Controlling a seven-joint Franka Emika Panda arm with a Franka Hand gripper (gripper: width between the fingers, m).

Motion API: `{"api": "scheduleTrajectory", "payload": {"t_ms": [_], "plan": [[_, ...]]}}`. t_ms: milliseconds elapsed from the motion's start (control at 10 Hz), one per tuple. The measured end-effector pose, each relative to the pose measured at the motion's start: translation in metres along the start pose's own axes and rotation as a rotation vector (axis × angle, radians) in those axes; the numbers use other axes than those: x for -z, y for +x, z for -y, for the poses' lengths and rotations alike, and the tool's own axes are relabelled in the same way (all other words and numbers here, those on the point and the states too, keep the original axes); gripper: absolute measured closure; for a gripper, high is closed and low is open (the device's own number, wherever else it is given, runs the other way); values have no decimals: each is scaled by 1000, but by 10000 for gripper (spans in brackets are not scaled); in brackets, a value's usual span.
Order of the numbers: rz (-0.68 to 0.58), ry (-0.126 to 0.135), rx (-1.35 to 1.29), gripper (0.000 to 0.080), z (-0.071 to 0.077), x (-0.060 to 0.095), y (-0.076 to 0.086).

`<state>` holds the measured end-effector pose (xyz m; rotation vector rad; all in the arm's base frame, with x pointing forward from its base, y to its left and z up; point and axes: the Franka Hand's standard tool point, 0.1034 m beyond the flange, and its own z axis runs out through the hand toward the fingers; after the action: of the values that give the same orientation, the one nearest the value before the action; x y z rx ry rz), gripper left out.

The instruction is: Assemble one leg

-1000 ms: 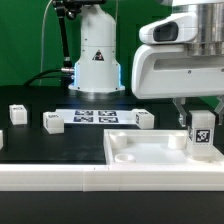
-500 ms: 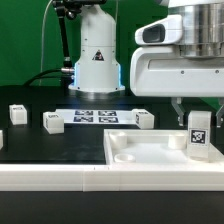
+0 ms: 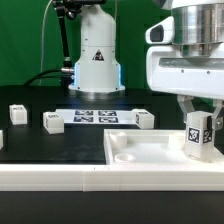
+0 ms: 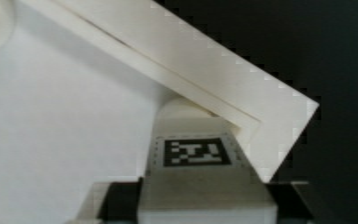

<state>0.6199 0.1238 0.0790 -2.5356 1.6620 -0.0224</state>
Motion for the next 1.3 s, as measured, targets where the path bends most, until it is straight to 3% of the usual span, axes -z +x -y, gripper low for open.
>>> {"api": "scheduleTrajectory", "payload": {"t_ms": [500, 600, 700, 1300], "plan": [[26, 17, -145, 495, 0, 0, 0], [26, 18, -98, 292, 0, 0, 0], [25, 19, -47, 183, 1, 1, 2], [-8, -21, 551, 150, 5, 4, -5]]}}
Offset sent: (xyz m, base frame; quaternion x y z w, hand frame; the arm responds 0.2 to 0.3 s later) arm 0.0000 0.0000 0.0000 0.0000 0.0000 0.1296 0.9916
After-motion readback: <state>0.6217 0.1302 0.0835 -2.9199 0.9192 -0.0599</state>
